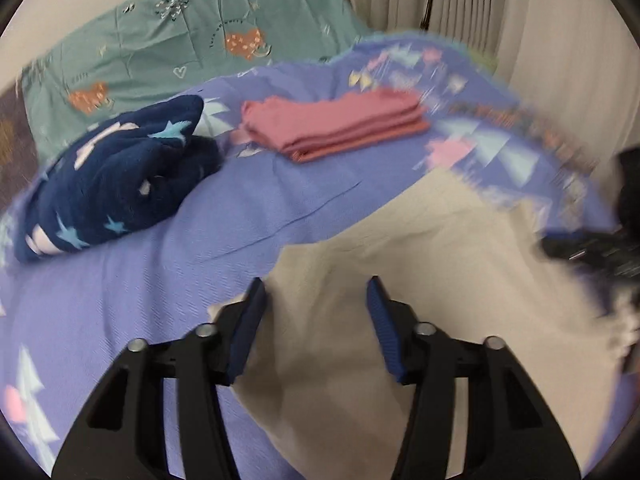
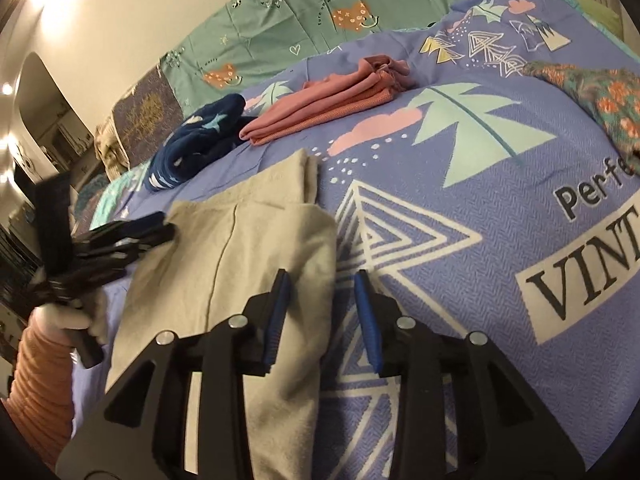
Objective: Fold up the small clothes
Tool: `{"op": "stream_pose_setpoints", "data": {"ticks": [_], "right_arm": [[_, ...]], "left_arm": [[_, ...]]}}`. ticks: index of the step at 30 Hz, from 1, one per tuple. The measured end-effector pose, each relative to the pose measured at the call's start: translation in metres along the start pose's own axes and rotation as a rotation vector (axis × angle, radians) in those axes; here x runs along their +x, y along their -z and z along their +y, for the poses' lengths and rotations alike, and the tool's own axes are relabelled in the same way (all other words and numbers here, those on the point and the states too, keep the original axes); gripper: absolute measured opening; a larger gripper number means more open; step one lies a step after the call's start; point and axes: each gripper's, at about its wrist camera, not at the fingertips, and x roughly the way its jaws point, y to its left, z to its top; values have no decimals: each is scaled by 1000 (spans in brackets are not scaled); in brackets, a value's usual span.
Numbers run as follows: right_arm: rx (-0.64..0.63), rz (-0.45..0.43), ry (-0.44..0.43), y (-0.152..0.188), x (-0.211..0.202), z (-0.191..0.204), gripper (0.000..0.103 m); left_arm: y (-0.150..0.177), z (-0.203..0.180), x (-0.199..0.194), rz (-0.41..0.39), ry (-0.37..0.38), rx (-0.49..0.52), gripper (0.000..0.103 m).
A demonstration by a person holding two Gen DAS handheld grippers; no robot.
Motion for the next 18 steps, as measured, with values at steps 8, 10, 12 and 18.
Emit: {"op": "stream_pose_setpoints", "data": {"ticks": [8,10,12,18], "right_arm": [[30,-7,-53,2,-5,-10,41],[23,-11,-64,2,-7,-9,27],[18,-18,-93,2,-9,-7,3],[47,-7,96,6,-9,-14,0]], "left_arm": [[18,27,-2,-14,-103,-73,5],[18,34,-13,-45,-56,-120,5],[17,33,-28,-81,-25,-135,7],[31,6,-38,-68,23,-90,35]]}}
